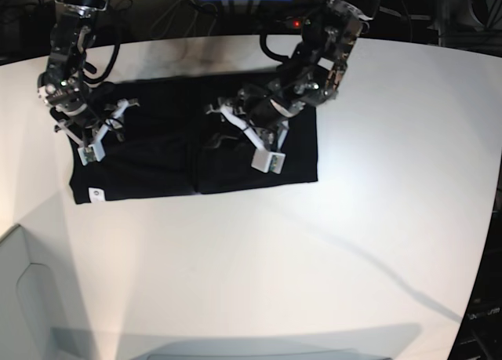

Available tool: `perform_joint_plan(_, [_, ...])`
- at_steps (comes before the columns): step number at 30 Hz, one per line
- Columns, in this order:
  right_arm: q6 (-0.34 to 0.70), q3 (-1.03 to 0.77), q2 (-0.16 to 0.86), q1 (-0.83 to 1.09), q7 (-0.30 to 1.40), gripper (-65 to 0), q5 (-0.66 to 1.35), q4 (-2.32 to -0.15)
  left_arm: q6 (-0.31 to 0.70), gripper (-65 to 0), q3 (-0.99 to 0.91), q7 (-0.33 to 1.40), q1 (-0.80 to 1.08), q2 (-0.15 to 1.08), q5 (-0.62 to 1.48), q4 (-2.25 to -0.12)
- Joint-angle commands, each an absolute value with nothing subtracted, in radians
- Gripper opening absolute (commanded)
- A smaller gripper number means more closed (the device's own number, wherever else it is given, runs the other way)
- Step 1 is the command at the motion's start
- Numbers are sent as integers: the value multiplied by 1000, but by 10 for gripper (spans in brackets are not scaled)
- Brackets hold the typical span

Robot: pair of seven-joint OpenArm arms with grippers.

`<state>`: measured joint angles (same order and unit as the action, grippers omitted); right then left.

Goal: Fold the T-shirt properly
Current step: 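Lift the strip end with the left gripper and fold it toward the right gripper, then release the folded end and raise the left gripper away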

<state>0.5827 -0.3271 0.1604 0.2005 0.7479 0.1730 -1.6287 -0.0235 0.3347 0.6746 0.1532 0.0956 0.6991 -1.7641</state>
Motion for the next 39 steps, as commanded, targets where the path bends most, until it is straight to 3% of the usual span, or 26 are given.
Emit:
perform_joint_plan(1, [593, -334, 171, 199, 774, -348, 163, -1639, -13, -394, 331, 651, 145, 96, 714, -1819])
perform_joint_plan(6, [590, -337, 173, 203, 776, -338, 162, -1745, -13, -394, 237, 651, 183, 197, 717, -1929])
perform_joint_plan(12, [588, -412, 127, 205, 780, -281, 162, -1900, -4, -394, -97, 651, 305, 259, 719, -1928])
perform_joint_plan(21, [588, -495, 107, 136, 780, -253, 163, -1801, -2, -393, -381, 661, 392, 259, 719, -1925])
perform_joint_plan(39, [588, -576, 180, 44, 773, -249, 163, -1495, -1, -393, -417, 662, 409, 237, 719, -1925])
